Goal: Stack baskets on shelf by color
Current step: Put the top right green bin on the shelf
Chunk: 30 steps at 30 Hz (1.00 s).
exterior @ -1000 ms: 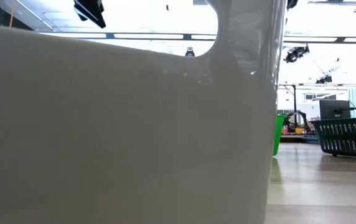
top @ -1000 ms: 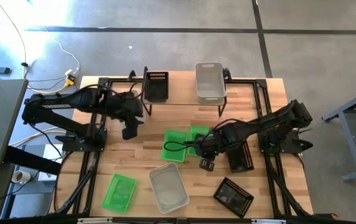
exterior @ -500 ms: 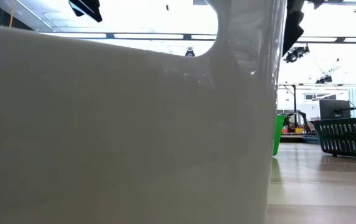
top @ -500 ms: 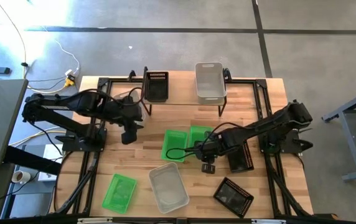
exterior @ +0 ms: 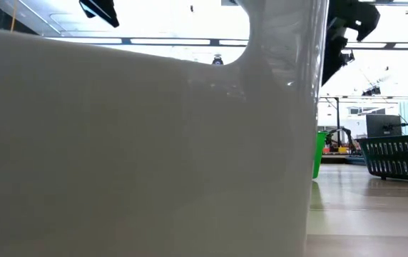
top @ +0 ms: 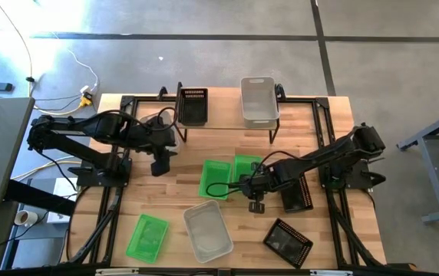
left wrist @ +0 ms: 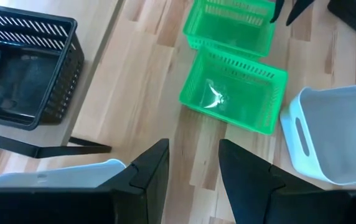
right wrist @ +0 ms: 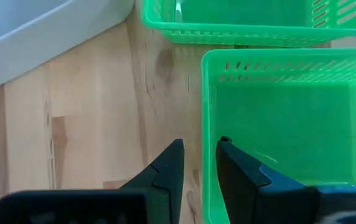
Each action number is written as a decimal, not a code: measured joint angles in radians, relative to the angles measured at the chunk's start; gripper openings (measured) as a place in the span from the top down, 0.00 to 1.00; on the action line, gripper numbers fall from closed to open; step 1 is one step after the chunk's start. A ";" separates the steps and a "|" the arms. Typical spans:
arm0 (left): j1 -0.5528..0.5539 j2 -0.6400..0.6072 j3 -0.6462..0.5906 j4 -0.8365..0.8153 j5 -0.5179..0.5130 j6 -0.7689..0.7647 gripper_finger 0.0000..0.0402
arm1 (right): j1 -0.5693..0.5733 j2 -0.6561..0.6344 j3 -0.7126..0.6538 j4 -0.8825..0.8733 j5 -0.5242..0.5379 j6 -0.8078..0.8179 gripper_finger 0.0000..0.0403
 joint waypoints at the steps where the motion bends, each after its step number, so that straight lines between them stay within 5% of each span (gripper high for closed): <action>1: 0.000 0.000 0.000 0.000 -0.003 0.000 0.67 | 0.000 0.000 -0.012 0.011 -0.002 0.000 0.80; 15: 0.000 0.001 0.000 0.000 -0.025 0.003 0.67 | -0.024 0.000 -0.145 0.130 -0.046 0.029 0.80; 22: 0.005 0.001 0.000 0.000 -0.037 0.037 0.67 | -0.039 0.000 -0.149 0.141 -0.062 0.048 0.97; 30: 0.004 0.001 0.000 0.000 -0.066 0.038 0.67 | -0.038 -0.001 -0.087 0.085 -0.088 0.045 0.99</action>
